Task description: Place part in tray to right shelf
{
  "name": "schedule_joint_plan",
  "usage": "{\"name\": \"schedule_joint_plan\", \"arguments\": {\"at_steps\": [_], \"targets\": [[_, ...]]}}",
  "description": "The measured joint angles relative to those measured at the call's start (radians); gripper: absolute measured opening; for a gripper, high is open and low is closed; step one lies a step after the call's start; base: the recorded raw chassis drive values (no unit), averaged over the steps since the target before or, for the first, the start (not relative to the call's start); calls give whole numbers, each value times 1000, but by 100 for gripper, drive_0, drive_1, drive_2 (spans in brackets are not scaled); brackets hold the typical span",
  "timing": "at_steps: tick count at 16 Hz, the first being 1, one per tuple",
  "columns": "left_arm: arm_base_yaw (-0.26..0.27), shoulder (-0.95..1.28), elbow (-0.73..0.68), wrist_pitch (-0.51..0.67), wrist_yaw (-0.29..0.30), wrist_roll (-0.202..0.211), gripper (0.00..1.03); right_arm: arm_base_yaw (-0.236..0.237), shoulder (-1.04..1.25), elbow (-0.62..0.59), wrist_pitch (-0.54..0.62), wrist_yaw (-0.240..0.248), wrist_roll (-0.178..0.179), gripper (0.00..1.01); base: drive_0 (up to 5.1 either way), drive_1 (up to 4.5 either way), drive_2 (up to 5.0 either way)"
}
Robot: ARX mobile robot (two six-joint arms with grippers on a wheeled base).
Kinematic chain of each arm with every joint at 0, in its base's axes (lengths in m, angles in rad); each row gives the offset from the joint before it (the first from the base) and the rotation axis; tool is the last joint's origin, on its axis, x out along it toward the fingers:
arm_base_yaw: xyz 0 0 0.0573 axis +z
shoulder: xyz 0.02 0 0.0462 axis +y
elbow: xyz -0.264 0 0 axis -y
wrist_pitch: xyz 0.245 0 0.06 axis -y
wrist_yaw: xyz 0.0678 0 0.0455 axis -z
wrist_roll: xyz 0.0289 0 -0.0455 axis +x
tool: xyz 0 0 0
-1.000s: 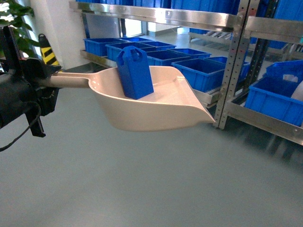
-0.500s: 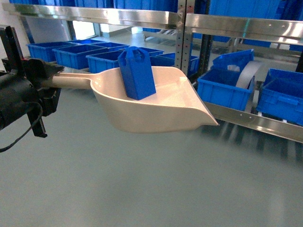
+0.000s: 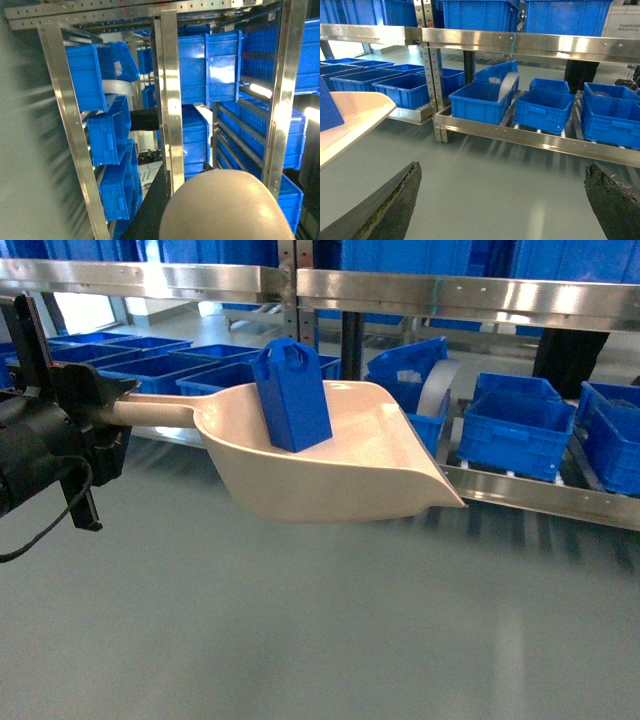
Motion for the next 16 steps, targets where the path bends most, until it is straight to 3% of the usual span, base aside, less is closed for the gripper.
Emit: {"name": "schedule_joint_plan", "arguments": {"at_steps": [16], "targets": [[-6,0,0,0,5,0,14,0,1,0,0,-1,0,98,-153,-153,-153]]}}
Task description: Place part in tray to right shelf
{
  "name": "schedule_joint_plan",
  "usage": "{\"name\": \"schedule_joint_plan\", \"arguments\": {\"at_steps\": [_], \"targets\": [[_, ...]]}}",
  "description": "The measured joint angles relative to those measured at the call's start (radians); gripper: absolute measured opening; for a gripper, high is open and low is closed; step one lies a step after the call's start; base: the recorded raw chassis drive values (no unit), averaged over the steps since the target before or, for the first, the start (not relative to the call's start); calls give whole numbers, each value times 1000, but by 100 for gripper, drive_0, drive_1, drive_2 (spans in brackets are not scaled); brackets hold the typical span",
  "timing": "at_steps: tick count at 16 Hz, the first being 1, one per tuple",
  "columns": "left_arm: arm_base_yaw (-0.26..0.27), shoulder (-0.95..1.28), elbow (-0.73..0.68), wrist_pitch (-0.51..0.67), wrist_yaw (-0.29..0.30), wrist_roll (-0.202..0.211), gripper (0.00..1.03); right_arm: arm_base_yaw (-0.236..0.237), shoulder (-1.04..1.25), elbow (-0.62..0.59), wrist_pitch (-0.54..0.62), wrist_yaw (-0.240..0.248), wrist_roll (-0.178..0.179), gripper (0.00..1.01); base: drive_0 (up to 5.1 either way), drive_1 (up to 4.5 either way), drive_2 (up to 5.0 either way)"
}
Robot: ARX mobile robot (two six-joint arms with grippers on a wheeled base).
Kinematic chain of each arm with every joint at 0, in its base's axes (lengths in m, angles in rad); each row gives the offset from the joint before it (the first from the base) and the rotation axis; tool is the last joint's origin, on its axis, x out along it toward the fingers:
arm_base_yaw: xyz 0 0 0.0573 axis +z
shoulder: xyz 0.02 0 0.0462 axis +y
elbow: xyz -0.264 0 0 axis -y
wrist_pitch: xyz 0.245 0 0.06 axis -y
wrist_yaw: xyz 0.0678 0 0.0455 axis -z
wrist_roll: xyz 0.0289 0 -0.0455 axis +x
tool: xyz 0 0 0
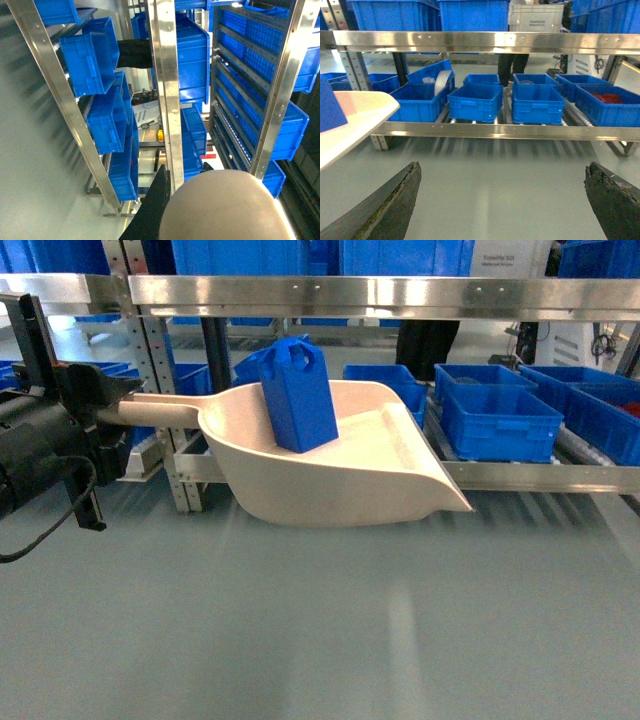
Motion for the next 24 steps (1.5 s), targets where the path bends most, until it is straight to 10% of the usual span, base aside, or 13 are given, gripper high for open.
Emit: {"name": "schedule_joint_plan", "arguments": {"at_steps": [24], "targets": [[4,0,0,-1,-4,0,14,0,-5,0,-1,2,0,98,-180,-180,-180]]}}
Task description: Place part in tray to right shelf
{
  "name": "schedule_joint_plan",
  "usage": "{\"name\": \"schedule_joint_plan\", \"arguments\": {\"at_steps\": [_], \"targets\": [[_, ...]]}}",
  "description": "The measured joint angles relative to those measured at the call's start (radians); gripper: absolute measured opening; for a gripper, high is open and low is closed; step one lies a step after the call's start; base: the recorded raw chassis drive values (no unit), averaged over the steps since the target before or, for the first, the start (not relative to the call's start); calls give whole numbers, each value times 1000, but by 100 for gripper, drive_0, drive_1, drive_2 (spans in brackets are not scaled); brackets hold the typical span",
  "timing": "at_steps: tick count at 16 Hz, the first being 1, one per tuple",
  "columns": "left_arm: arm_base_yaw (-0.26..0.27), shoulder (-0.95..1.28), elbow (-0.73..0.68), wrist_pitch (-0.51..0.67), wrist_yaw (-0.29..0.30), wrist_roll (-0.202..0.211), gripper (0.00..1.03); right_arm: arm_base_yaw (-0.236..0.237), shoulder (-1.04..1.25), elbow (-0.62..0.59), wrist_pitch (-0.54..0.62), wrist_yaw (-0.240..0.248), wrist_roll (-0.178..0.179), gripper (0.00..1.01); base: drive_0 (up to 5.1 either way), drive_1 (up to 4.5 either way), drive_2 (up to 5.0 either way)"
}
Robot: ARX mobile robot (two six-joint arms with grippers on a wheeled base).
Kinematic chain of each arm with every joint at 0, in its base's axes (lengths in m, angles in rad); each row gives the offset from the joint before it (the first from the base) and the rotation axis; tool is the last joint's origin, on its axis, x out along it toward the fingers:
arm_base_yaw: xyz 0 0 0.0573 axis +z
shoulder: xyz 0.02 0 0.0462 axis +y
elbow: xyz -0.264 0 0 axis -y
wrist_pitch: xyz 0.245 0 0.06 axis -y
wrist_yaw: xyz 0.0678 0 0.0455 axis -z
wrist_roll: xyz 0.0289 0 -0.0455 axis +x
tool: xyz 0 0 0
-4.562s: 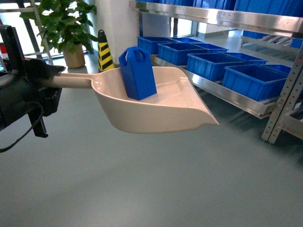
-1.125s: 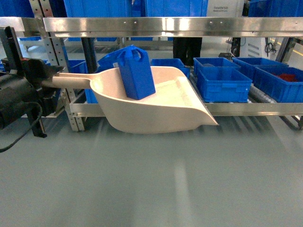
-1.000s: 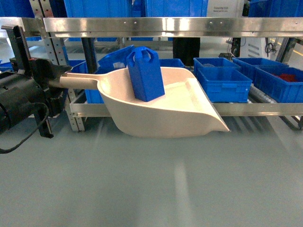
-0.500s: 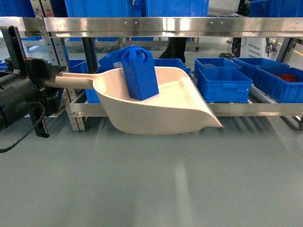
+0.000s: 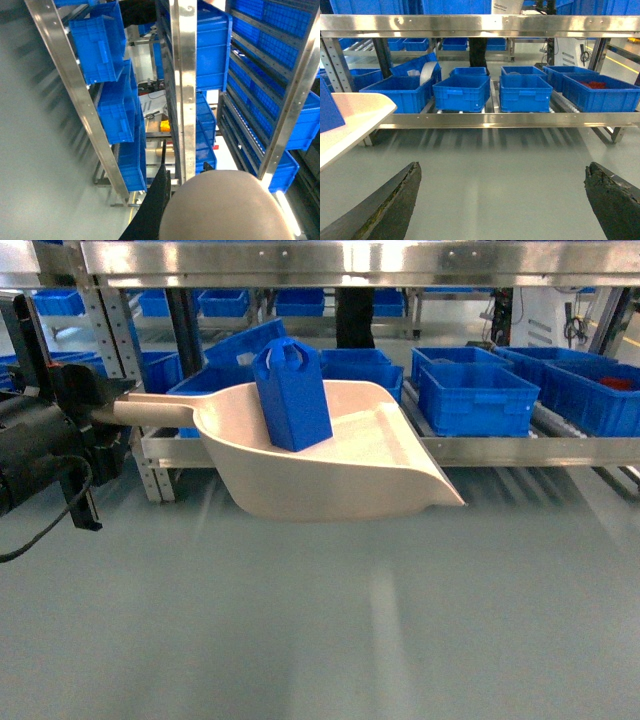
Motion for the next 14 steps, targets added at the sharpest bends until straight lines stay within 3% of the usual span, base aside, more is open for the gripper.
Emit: {"name": "schedule_joint_plan", "arguments": {"at_steps": [14], "targets": [[0,0,0,1,0,0,14,0,0,0,1,-1,0,98,-190,-190,-190]]}}
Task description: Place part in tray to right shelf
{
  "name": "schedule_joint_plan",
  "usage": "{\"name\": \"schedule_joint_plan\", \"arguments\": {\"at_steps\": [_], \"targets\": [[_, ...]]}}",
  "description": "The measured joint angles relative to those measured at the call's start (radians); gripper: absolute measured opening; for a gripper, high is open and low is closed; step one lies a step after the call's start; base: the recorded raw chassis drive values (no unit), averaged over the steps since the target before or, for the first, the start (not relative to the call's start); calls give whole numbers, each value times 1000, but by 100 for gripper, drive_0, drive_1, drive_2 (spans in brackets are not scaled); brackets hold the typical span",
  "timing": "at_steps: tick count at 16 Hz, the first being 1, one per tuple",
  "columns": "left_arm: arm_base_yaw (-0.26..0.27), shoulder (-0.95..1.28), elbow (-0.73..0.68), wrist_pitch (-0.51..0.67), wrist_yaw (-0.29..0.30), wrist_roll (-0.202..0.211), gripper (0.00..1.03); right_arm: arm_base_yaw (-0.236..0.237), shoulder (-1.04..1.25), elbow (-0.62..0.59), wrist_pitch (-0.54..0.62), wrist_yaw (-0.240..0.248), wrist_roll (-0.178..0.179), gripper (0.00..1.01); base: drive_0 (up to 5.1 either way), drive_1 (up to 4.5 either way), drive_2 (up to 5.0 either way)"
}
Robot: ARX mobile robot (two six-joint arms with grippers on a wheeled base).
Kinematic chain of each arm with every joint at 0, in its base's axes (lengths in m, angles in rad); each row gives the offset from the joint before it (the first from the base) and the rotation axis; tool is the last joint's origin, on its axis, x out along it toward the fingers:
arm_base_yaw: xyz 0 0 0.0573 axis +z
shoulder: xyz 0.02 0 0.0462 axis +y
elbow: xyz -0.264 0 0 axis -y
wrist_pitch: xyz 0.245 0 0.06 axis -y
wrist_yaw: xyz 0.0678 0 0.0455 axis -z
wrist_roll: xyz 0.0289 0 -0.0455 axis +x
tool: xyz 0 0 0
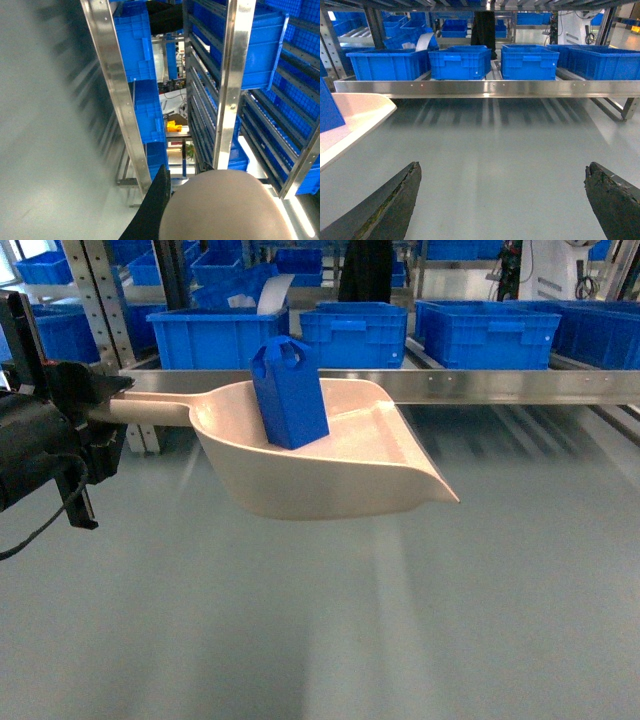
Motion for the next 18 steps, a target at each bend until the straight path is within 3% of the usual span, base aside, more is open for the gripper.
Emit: {"name": "schedule_joint_plan", "arguments": {"at_steps": [4,18], "targets": [[0,0,0,0,-1,0,14,0,0,0,2,0,0,98,-190,-190,-190],[4,0,-1,-3,-6,3,14,0,0,0,0,-1,0,98,32,-4,-29]]}}
